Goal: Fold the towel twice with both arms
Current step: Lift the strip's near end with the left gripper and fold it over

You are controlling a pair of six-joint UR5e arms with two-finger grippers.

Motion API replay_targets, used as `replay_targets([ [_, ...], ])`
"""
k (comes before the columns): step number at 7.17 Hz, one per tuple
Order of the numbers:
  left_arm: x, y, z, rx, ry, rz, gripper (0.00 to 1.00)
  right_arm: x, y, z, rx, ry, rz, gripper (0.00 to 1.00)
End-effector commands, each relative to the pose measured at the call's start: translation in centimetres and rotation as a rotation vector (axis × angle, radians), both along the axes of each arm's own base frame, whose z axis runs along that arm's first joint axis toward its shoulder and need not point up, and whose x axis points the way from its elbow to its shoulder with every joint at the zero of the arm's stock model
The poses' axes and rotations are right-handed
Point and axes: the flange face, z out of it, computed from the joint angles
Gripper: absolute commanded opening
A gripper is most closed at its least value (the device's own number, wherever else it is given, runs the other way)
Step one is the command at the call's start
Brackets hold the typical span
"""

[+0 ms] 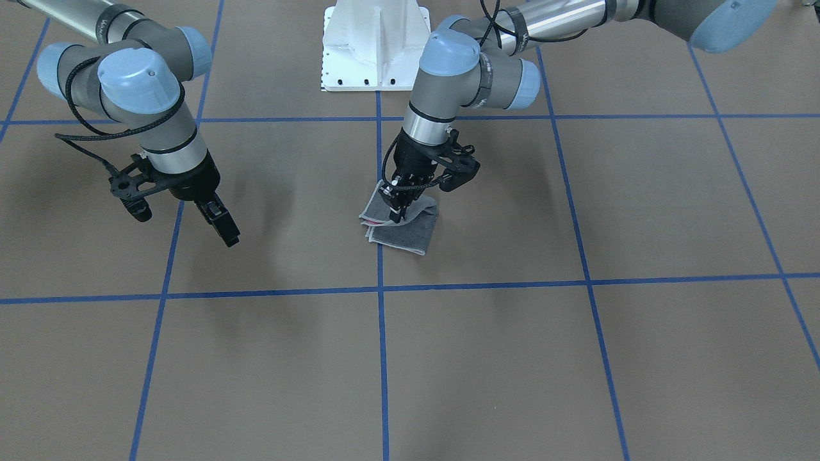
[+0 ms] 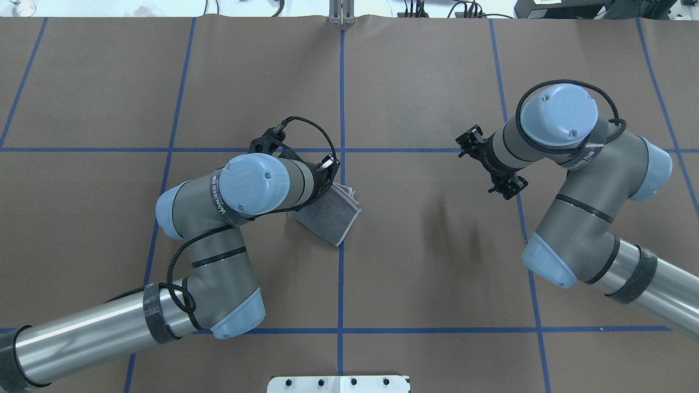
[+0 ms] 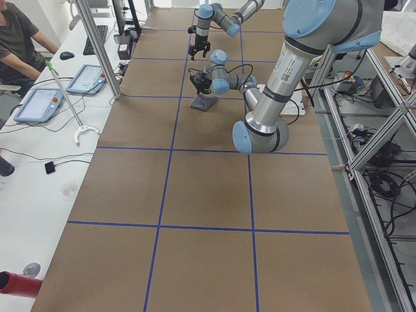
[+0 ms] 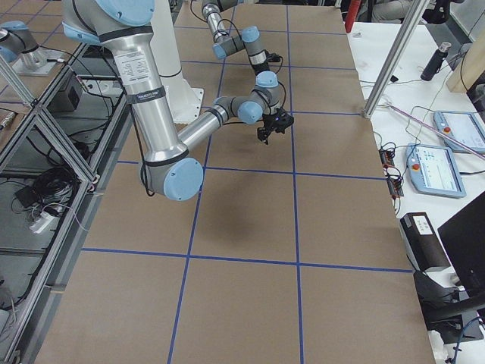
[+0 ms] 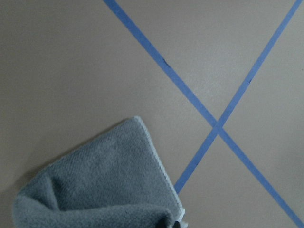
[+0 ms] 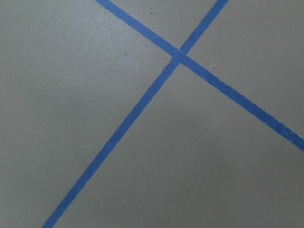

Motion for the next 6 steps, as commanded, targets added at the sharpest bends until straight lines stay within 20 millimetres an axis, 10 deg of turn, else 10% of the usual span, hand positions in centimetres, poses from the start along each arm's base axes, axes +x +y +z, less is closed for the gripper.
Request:
replay_targets([
  [1, 0.0, -1.3, 0.4, -0.006, -0.014, -0.014, 0.0, -0.1, 0.0, 0.2, -0.003, 0.004, 0.0, 1.0],
  [6, 0.3, -2.0, 1.3, -0.005, -0.037, -0.014, 0.0, -0.3, 0.0, -0.1, 0.001, -0.001, -0.003, 1.0],
])
